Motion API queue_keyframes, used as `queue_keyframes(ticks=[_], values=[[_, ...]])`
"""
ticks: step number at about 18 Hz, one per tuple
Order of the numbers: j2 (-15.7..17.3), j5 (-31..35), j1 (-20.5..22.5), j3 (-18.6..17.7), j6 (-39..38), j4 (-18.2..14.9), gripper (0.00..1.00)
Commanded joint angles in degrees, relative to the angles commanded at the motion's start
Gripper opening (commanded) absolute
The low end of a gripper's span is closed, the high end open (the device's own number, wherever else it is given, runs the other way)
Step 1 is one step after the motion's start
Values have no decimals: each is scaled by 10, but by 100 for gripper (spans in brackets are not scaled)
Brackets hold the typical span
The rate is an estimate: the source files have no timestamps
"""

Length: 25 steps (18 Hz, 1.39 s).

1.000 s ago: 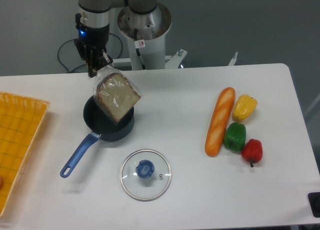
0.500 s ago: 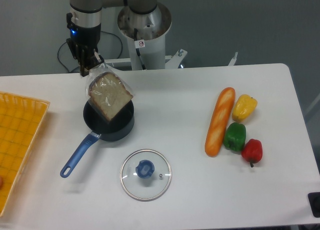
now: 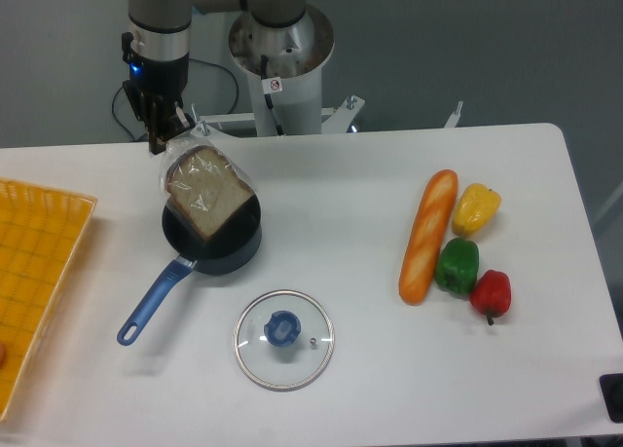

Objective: Put the toast in the pot
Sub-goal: 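Lower the toast into the saucepan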

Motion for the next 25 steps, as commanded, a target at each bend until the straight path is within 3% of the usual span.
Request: queue_keyframes(ticks=[11,25], values=[[-18,17,-22,-10,-23,31,0],[-23,17,-36,2,-42,36,0]])
